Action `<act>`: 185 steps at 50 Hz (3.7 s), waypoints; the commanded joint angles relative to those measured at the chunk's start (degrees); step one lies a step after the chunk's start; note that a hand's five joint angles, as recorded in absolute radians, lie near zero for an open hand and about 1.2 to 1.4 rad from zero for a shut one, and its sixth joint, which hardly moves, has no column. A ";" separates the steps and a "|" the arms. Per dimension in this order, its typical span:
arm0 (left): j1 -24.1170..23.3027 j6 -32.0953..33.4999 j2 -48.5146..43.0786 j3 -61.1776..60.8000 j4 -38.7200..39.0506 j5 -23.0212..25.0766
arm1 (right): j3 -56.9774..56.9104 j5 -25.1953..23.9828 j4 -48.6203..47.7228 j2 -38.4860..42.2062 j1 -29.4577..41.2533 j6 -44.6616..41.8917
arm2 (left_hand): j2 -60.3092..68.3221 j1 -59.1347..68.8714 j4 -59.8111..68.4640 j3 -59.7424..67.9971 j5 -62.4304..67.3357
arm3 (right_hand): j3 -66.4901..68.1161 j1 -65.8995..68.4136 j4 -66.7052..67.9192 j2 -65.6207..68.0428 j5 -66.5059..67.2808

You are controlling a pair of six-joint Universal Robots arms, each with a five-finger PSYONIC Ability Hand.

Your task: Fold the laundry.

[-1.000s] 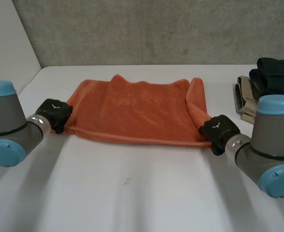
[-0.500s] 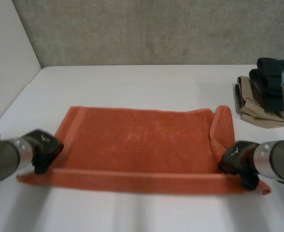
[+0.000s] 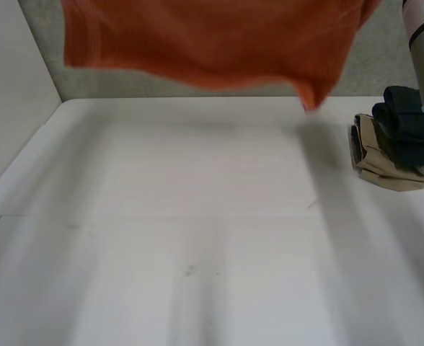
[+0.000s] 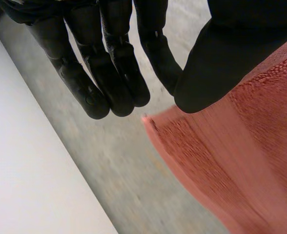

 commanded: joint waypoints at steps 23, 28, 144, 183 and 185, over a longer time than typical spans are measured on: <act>4.03 7.32 -11.89 -42.29 6.09 6.80 | 23.20 -5.24 15.36 18.08 1.50 1.44 | 11.42 13.08 11.53 11.90 12.92 | 11.54 16.91 11.38 12.51 12.29; 4.03 6.71 -10.23 -41.85 6.26 7.24 | 24.86 -5.16 15.44 15.55 1.59 2.58 | -17.06 -15.40 -16.96 -16.58 -15.56 | 11.54 16.91 11.38 12.51 12.29; 5.61 -7.89 9.01 -32.71 -9.91 15.66 | 16.16 -3.83 38.48 -17.17 3.10 7.16 | 11.42 13.08 11.53 11.90 12.92 | 11.54 16.91 11.38 12.51 12.29; 1.04 -2.69 -11.11 10.19 8.90 3.73 | -25.32 5.31 -0.91 19.23 5.19 5.75 | 11.42 13.08 11.53 11.90 12.92 | 11.54 16.91 11.38 12.51 12.29; 1.48 -3.31 -9.52 7.03 8.81 3.81 | -24.18 3.20 0.67 18.09 5.11 5.58 | 11.42 13.08 11.53 11.90 12.92 | 11.54 16.91 11.38 12.51 12.29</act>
